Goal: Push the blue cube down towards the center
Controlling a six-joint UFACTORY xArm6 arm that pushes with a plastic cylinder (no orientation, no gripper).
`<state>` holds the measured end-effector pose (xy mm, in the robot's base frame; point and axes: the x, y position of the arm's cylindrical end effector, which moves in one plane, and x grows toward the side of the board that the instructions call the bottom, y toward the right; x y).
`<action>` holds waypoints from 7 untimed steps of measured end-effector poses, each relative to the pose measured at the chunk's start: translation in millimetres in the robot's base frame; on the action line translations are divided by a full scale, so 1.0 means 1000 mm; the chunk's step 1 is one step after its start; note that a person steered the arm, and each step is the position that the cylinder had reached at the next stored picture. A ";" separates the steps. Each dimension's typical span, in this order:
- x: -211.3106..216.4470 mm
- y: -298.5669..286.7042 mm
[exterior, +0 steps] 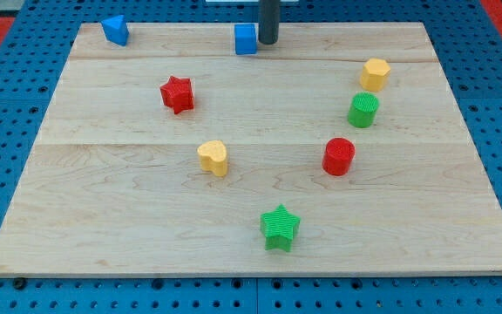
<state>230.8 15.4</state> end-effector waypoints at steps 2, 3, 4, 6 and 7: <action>-0.034 0.032; -0.038 0.029; -0.038 0.007; -0.014 -0.025; 0.011 -0.008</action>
<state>241.6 7.3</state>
